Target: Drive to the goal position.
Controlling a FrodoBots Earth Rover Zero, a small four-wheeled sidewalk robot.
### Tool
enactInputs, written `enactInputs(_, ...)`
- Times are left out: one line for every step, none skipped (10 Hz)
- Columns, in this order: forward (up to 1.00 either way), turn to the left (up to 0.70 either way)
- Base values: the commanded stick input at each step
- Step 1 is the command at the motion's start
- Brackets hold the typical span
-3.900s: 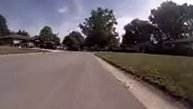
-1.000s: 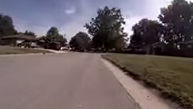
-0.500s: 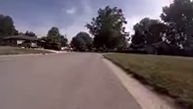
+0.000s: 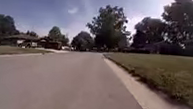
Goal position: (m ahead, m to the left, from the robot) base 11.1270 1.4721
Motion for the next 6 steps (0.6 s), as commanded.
enactInputs(0.70, 0.03)
enactInputs(0.70, 0.03)
enactInputs(0.70, 0.03)
enactInputs(0.70, 0.03)
enactInputs(0.70, 0.03)
enactInputs(0.70, 0.03)
